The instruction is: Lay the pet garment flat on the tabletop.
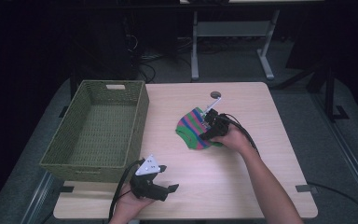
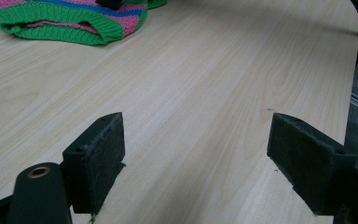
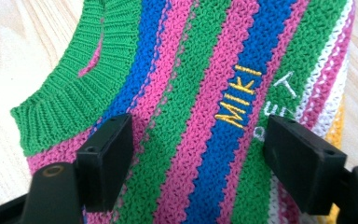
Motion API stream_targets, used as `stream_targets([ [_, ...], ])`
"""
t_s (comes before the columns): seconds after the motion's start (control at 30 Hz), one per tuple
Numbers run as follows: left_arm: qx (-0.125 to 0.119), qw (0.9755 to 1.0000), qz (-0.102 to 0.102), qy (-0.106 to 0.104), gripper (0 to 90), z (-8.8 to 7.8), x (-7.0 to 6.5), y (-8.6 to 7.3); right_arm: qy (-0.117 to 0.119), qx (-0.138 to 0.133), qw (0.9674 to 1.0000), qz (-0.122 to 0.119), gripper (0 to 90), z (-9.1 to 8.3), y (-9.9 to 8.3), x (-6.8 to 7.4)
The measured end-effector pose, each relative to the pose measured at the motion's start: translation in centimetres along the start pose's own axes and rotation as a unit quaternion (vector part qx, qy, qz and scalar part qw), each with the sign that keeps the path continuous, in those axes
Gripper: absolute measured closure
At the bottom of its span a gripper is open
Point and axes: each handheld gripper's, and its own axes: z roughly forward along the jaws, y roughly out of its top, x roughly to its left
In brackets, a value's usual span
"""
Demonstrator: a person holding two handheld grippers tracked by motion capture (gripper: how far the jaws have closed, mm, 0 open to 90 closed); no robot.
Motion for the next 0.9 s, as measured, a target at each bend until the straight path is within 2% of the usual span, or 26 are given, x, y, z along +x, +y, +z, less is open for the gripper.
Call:
stream_targets([
  [0.13, 0.0, 1.0, 0.003, 0.001, 18.6, 0.14, -0.07, 0.07, -0.004, -0.004, 0.9999, 0.012, 31.3, -0.15, -0.09, -0.01],
  [0.47, 0.005, 1.0, 0.007, 0.004, 18.6, 0.41, -0.17, 0.13, -0.012, -0.003, 0.9997, 0.022, 48.6, -0.42, 0.0, -0.2],
  [0.5, 0.005, 0.9999, 0.009, 0.004, 18.6, 0.44, -0.17, 0.14, -0.017, -0.003, 0.9994, 0.029, 54.2, -0.48, 0.05, -0.24],
  [0.67, 0.005, 0.9999, 0.008, 0.003, 18.6, 0.43, -0.19, 0.13, -0.029, 0.001, 0.999, 0.034, 65.3, -0.5, 0.25, -0.15],
  [0.83, 0.007, 0.9999, 0.008, 0.003, 18.7, 0.42, -0.12, 0.09, -0.035, 0.0, 0.9982, 0.049, 69.1, -0.5, 0.28, -0.18],
  [0.9, 0.005, 0.9999, 0.008, 0.004, 18.7, 0.41, -0.12, 0.11, -0.029, -0.004, 0.9981, 0.054, 69.7, -0.53, 0.19, -0.34],
])
